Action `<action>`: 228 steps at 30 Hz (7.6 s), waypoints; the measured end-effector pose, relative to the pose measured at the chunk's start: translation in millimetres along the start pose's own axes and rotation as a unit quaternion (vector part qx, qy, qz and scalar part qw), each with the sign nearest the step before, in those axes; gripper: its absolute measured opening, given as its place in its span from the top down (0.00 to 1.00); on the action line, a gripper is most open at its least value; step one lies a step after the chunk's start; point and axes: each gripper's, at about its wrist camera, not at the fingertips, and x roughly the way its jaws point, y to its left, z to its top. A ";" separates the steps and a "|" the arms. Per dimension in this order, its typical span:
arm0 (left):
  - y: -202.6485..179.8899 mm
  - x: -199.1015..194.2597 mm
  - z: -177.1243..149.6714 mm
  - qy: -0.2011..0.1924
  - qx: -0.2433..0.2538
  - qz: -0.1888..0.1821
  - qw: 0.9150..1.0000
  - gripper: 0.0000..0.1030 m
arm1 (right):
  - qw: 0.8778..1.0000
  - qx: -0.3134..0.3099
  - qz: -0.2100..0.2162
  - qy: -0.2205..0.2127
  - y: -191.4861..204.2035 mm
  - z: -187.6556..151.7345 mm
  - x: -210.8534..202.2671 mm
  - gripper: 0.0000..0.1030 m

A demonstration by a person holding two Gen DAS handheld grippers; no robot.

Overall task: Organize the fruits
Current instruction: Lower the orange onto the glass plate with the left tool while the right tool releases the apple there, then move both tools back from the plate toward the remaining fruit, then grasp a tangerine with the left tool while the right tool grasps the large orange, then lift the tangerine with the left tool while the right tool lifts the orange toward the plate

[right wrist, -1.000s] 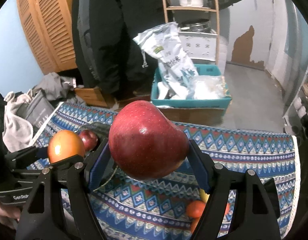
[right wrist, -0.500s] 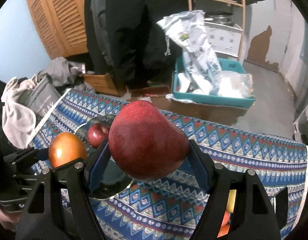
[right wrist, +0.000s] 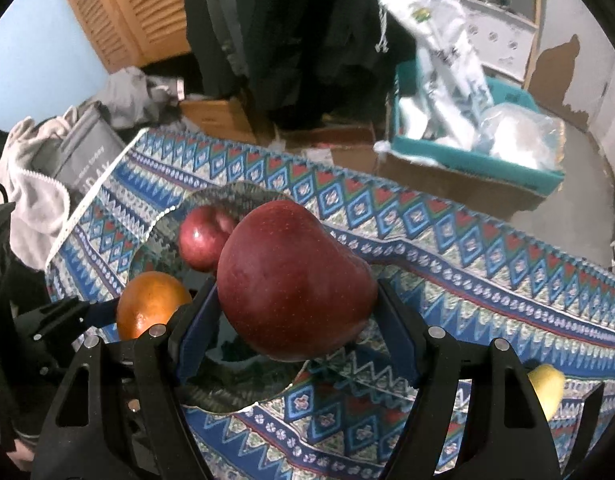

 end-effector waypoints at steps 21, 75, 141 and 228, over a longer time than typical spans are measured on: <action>8.5 35.6 -5.9 0.052 -0.006 0.008 0.999 0.35 | 0.998 -0.003 0.013 0.064 4.3 -4.7 53.7 0.26; -73.9 -80.1 -2.4 -0.069 0.091 -0.008 0.993 0.22 | 0.987 0.021 -0.135 -0.086 -33.0 -17.3 -130.2 0.25; -199.5 34.2 -69.2 0.060 0.236 -0.001 0.970 0.17 | 0.978 0.148 -0.126 0.075 -169.0 -189.0 -80.7 0.20; -272.9 -1.5 -55.7 0.003 0.234 -0.098 0.967 0.56 | 0.959 0.196 -0.192 -0.068 -219.0 -175.1 -170.8 0.40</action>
